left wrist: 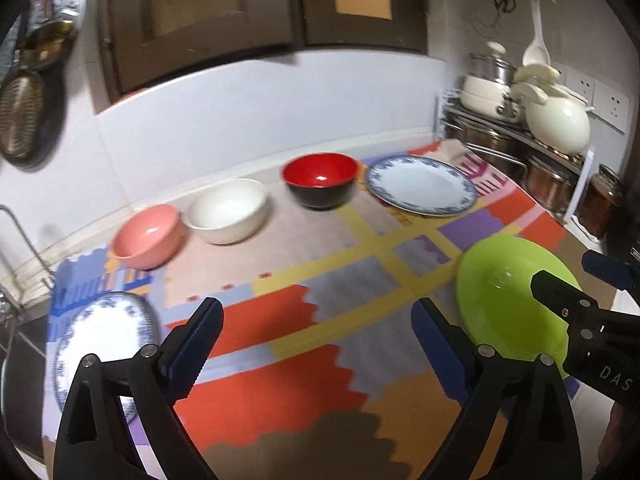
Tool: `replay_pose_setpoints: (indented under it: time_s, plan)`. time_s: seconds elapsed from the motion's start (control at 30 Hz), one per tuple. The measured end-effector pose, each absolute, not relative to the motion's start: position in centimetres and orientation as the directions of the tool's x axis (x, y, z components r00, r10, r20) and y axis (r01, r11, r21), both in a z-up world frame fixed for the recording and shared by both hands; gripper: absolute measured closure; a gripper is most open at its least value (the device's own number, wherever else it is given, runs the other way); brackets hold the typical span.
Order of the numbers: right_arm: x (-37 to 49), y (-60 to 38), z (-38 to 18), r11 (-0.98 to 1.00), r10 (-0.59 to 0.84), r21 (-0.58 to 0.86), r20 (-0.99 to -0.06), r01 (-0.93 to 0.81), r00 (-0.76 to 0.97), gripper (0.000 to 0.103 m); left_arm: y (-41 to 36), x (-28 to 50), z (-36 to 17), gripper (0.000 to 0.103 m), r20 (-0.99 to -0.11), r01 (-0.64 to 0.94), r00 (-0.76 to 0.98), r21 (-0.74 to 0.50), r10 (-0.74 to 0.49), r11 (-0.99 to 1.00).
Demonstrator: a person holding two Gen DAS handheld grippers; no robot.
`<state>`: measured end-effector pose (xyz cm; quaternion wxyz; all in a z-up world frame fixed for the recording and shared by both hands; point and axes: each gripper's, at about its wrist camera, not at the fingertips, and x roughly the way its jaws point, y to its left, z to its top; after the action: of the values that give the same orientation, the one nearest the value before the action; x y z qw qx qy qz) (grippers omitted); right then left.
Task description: Organize plates and bowls
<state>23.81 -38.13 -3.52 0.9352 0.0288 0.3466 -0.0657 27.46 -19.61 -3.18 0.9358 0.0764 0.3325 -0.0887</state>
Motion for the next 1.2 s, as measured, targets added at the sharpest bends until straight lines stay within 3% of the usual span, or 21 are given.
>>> replay_pose_setpoints:
  time_s: [0.13, 0.43, 1.2]
  plan:
    - [24.1, -35.9, -2.7, 0.995, -0.069, 0.01, -0.633, 0.097, 0.771, 0.019, -16.9, 26.8, -2.3, 0.005, -0.604, 0.167, 0.793, 0.095, -0.076, 0.981]
    - [25.1, -30.3, -1.4, 1.0, 0.031, 0.023, -0.592, -0.021, 0.805, 0.019, -10.6, 25.6, -0.4, 0.002, -0.542, 0.02, 0.839, 0.117, 0.047, 0.993]
    - [28.9, -15.9, -1.2, 0.95, 0.273, 0.028, -0.558, -0.312, 0.784, 0.019, 2.9, 25.3, -1.3, 0.002, -0.563, -0.252, 0.775, 0.141, 0.287, 0.957]
